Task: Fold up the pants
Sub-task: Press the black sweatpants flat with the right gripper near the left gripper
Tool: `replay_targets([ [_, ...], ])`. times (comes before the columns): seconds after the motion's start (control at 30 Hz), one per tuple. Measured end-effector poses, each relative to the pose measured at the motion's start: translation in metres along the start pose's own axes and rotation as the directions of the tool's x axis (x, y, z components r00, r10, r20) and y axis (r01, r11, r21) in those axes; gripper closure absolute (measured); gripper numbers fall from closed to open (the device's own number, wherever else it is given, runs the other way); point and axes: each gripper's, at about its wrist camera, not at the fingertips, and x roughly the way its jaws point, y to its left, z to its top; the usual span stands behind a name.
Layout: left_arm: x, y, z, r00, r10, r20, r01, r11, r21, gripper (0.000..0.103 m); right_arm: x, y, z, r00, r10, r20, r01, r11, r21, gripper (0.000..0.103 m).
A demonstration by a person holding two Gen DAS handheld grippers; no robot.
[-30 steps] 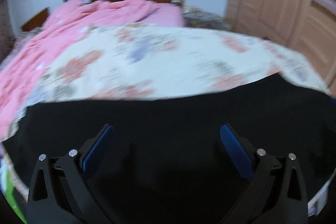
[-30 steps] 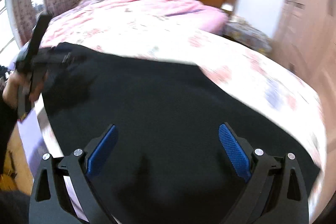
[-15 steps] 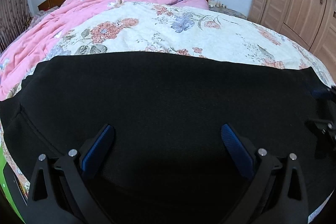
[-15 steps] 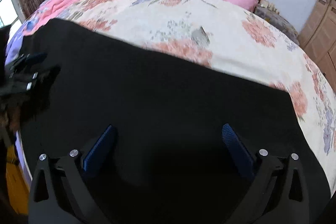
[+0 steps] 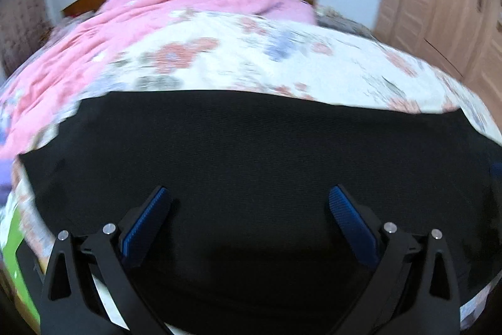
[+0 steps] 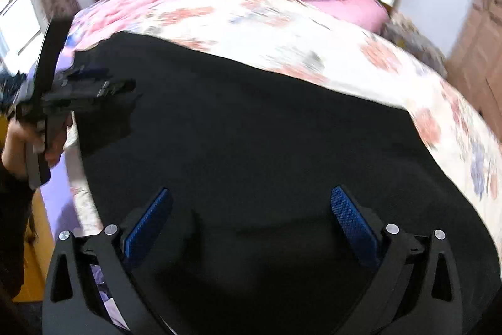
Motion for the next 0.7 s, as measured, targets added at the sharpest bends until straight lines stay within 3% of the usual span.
replay_targets([
  [0.13,0.007,0.034,-0.019,0.992,0.117,-0.043,-0.119,0.992,-0.049,0.002,0.028,0.035,0.0,0.998,0.01,-0.062,-0.013,0.999,-0.047,0.005],
  [0.17,0.009,0.04,-0.025,0.993,0.111,-0.044,-0.114,0.992,-0.053,0.002,0.039,0.04,-0.004,0.995,-0.005,-0.101,-0.002,0.998,-0.067,0.005],
  [0.3,0.006,0.043,-0.036,0.994,0.113,0.012,-0.113,0.993,-0.034,0.001,0.036,0.029,-0.017,0.997,0.041,-0.071,-0.044,0.998,-0.042,0.004],
  [0.7,0.007,0.045,-0.038,0.994,0.108,0.02,-0.106,0.992,-0.071,0.001,0.014,0.022,-0.053,0.997,0.054,-0.054,-0.055,0.998,-0.018,0.004],
])
